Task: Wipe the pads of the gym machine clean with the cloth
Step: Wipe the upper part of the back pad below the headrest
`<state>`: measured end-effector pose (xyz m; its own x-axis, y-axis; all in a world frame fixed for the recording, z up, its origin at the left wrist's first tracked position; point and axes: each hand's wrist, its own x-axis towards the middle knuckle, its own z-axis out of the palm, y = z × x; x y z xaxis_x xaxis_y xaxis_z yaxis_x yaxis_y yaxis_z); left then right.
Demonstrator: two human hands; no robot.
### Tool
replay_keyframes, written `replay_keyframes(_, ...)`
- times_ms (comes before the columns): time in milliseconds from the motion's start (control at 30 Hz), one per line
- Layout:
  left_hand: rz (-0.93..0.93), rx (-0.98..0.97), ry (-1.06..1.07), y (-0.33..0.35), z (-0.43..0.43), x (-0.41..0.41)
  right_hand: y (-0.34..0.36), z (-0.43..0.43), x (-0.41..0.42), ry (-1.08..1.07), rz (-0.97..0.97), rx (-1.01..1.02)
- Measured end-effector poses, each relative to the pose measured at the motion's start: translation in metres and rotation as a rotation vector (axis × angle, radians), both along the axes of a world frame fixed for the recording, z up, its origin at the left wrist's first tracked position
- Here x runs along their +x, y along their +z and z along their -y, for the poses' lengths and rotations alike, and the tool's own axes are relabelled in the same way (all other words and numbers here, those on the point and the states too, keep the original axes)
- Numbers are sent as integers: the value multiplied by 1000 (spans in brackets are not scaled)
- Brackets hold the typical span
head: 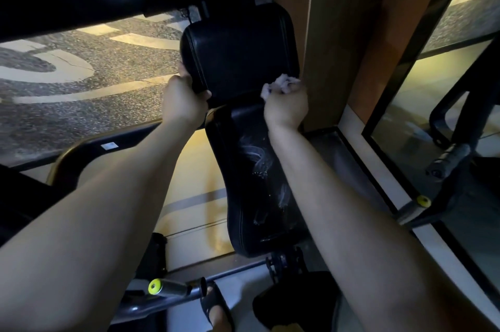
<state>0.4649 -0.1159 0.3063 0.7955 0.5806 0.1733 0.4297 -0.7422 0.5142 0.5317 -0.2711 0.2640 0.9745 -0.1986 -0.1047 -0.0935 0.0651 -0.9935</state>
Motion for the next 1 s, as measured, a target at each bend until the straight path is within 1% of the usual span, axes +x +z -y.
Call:
replay_keyframes(100, 6, -13, 0, 3, 1, -1, -3, -26, -21, 36, -25, -5)
replay_keyframes(167, -1, -45, 0, 3, 1, -3, -3, -25, -30, 64, -13, -1)
replay_keyframes(267, -6, -13, 17, 1, -1, -5, 0, 1, -18, 97, 56, -107)
replay_keyframes(333, 9, -14, 16, 0, 0, -4, 11, 23, -5, 48, 190, -139)
replay_keyframes(400, 9, -27, 7, 1, 3, -3, 24, 35, 7, -11, 375, -138)
replay_keyframes(500, -19, -21, -8, 6, 4, -5, 27, 24, 13, -39, 563, -342)
replay_keyframes(567, -47, -16, -23, 9, 3, -8, 15, 5, 1, 37, 644, -475)
replay_keyframes(633, -60, -21, -51, 14, 1, -11, -2, -15, -14, 184, 779, -625)
replay_keyframes(700, -56, -78, -103, 18, -2, -15, -8, -16, -16, 308, 935, -764)
replay_keyframes(733, -54, -102, -131, 19, -4, -18, -4, -11, -11, 338, 990, -816)
replay_keyframes(800, -77, -104, -171, 17, -9, -27, 12, 1, 8, 309, 1017, -843)
replay_keyframes(900, -105, -119, -138, 6, -16, -42, 45, 7, 33, 81, 893, -744)
replay_keyframes(933, -113, -134, -108, 3, -17, -46, 50, 1, 32, 35, 876, -723)
replay_keyframes(967, -123, -151, -85, 0, -18, -49, 50, -7, 26, 27, 886, -724)
replay_keyframes(1000, -133, -167, -66, -2, -19, -53, 46, -15, 15, 69, 921, -730)
